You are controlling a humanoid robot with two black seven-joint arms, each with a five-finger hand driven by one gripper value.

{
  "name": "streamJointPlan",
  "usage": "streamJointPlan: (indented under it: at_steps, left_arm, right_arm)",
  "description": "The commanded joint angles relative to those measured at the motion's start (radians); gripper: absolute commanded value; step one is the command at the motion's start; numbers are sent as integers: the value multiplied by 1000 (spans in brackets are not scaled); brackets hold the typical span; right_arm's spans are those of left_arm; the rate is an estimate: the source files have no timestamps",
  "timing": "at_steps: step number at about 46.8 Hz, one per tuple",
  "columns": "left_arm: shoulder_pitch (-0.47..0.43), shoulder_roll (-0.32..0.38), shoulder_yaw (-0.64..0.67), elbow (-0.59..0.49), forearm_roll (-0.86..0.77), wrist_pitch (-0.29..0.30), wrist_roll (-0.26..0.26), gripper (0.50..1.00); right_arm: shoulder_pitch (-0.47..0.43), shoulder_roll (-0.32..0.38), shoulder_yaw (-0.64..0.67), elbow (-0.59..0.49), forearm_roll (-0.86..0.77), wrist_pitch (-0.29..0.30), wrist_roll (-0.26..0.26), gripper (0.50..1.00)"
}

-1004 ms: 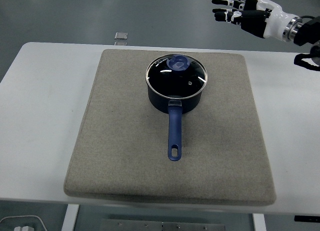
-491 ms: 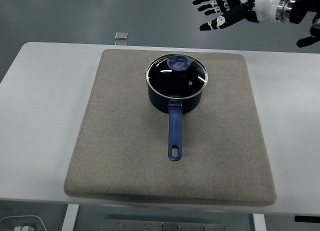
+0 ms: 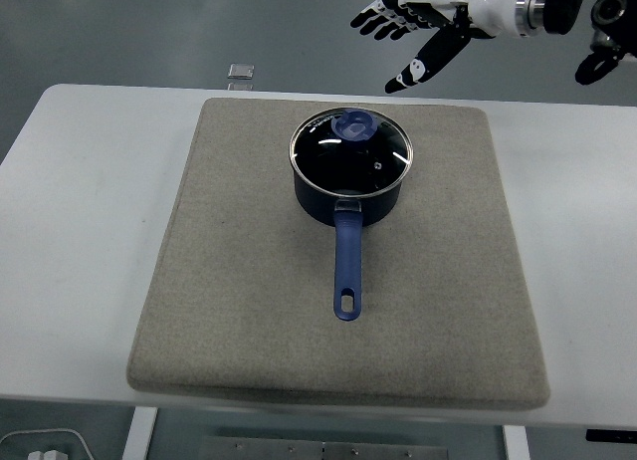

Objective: Lift the pot lid and place it to the right of the pot.

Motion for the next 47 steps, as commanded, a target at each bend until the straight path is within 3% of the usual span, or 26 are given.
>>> streamJointPlan:
  at_steps: [1, 22, 47]
  left_arm:
    - [0, 0, 0, -1, 0, 0, 0, 1000]
    - [0, 0, 0, 0, 0, 0, 0, 1000]
    - [0, 0, 0, 0, 0, 0, 0, 1000]
  right_arm:
    - [1, 25, -6, 0, -41, 0, 0, 913]
    - [0, 100, -66, -3, -232, -15, 0, 911]
    - [-14, 137, -107, -12, -319, -94, 2, 897]
